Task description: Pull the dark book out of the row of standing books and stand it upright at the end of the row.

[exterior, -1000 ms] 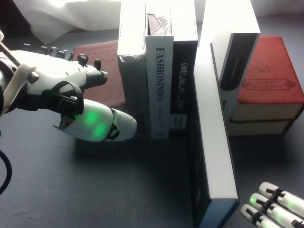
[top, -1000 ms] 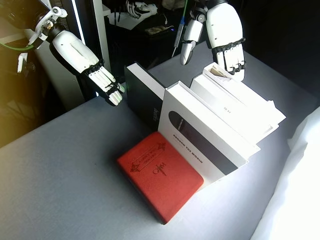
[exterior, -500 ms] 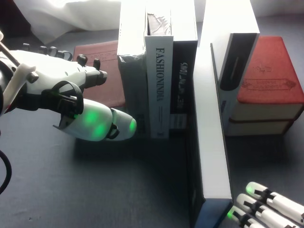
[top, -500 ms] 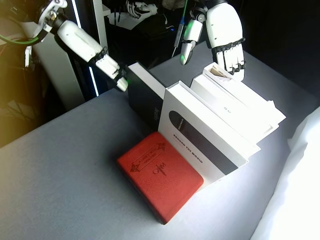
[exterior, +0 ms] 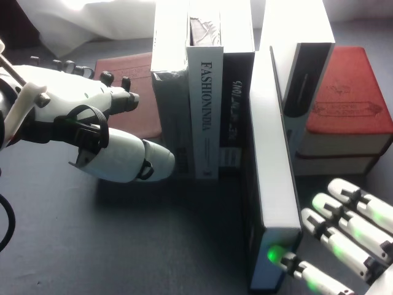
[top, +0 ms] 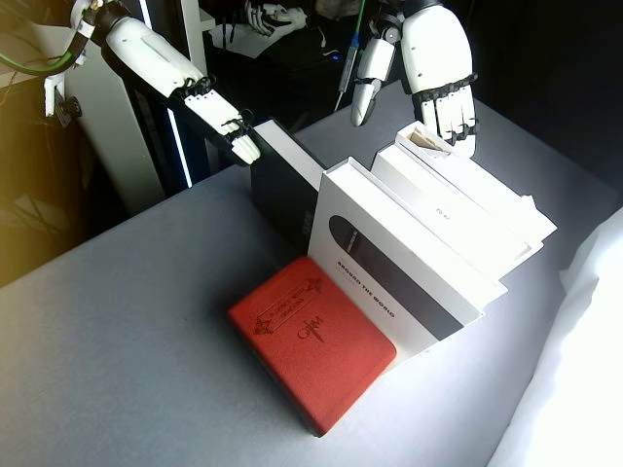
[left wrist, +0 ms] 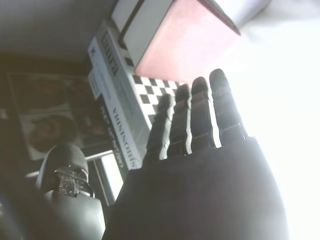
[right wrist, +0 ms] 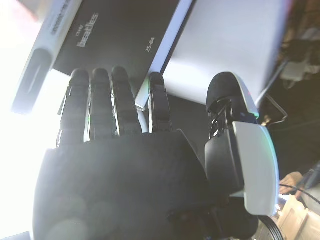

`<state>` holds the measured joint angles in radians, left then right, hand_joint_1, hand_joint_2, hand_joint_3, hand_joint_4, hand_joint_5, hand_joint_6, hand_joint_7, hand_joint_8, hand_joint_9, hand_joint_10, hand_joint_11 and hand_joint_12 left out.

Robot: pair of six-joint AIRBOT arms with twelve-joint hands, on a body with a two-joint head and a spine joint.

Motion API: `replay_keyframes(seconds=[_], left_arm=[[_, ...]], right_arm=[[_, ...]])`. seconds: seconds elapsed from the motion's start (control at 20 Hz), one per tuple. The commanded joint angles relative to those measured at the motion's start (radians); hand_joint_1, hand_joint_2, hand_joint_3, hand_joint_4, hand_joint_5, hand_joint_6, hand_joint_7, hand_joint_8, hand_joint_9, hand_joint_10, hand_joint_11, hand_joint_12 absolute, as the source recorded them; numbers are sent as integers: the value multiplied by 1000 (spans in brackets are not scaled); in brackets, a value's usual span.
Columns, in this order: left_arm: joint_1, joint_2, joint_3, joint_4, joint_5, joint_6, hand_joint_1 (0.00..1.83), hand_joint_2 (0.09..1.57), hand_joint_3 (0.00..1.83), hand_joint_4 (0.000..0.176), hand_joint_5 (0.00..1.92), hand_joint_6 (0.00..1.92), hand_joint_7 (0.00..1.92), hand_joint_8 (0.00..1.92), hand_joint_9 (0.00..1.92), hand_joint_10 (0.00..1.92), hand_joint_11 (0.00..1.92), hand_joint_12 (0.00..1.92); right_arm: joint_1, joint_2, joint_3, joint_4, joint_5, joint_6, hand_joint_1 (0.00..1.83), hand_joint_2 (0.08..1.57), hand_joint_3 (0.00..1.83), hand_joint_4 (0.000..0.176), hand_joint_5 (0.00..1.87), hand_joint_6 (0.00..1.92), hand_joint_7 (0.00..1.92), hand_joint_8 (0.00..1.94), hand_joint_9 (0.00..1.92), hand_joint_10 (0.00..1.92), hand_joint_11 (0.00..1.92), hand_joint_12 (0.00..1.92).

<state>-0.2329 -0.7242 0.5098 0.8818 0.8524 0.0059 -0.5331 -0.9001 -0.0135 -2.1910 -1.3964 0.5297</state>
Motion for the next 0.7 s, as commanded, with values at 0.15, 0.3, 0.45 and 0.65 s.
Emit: replay_keyframes(seconds=[0.15, 0.3, 0.45, 0.65], left_arm=[[-15, 14, 0, 62, -29, 0, 0, 1120, 0, 0, 60, 3, 49, 4, 41, 5, 21, 131], [-15, 14, 0, 62, -29, 0, 0, 1116, 0, 0, 47, 1, 36, 2, 31, 2, 9, 127], [-15, 14, 0, 62, -29, 0, 0, 1104, 0, 0, 60, 6, 46, 5, 45, 7, 28, 137], [-15, 14, 0, 62, -29, -1, 0, 1120, 2, 0, 53, 1, 35, 0, 36, 1, 21, 135]], right_arm=[[20, 6, -25, -106, -73, -12, 0, 1281, 3, 0, 30, 10, 26, 10, 0, 0, 0, 0], [3, 6, -26, -109, -66, -15, 0, 1284, 4, 0, 13, 2, 8, 1, 0, 0, 0, 0], [-1, 6, -31, -109, -49, -15, 0, 1287, 5, 0, 35, 10, 29, 9, 0, 0, 0, 0], [-13, 6, -39, -109, -39, -11, 0, 1282, 2, 0, 55, 15, 42, 11, 4, 2, 0, 0]])
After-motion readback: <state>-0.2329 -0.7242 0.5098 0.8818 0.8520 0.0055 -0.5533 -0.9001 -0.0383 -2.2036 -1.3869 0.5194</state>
